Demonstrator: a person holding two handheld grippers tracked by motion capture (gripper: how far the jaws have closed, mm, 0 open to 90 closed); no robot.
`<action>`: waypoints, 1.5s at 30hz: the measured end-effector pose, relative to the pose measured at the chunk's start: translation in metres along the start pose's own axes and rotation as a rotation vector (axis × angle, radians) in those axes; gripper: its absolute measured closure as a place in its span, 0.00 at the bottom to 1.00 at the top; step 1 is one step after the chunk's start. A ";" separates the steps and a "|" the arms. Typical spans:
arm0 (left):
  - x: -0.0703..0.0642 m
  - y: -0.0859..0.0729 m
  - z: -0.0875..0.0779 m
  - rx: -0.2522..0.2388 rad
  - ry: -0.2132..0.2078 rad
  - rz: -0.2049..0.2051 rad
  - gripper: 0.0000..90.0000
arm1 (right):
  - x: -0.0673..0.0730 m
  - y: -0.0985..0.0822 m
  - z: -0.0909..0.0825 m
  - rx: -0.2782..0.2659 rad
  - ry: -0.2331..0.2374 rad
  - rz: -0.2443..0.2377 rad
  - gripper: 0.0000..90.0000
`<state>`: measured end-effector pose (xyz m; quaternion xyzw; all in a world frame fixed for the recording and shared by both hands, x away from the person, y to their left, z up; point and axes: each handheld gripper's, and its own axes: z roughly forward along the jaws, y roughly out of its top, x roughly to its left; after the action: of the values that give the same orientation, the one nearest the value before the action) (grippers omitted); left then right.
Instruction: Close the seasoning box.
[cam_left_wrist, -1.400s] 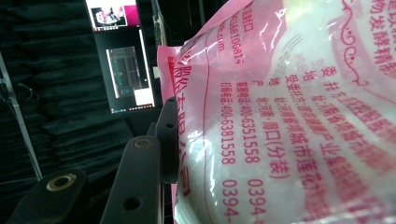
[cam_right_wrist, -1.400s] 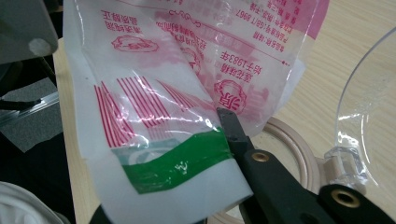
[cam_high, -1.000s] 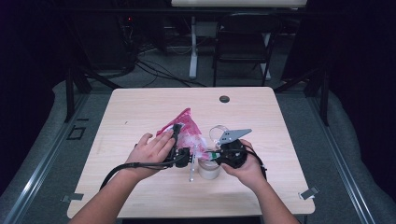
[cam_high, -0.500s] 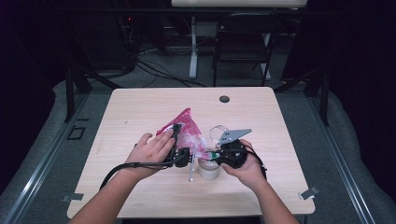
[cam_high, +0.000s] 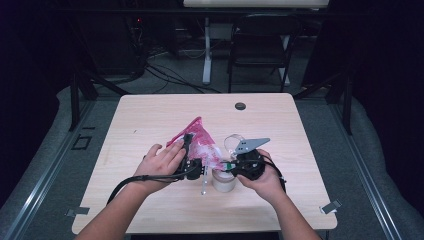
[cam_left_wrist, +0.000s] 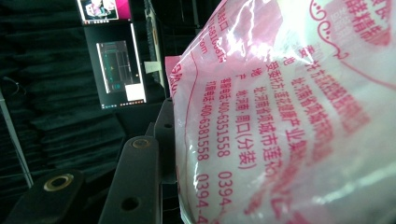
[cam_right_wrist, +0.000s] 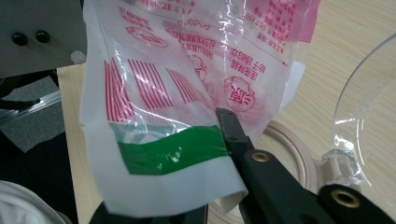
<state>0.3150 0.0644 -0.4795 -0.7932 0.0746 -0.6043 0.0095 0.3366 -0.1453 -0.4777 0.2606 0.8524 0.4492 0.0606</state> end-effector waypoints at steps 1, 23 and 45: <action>-0.001 0.000 0.000 -0.001 -0.001 -0.009 0.70 | 0.000 0.000 0.000 -0.002 -0.002 0.000 1.00; -0.016 -0.006 0.000 0.020 -0.036 -0.104 0.70 | 0.002 0.002 -0.001 -0.021 -0.014 -0.008 1.00; -0.042 -0.009 0.001 0.043 -0.120 -0.238 0.72 | 0.006 0.002 0.006 -0.005 -0.012 -0.016 1.00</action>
<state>0.3058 0.0787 -0.5189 -0.8308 -0.0338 -0.5541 -0.0408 0.3346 -0.1373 -0.4787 0.2562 0.8531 0.4491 0.0697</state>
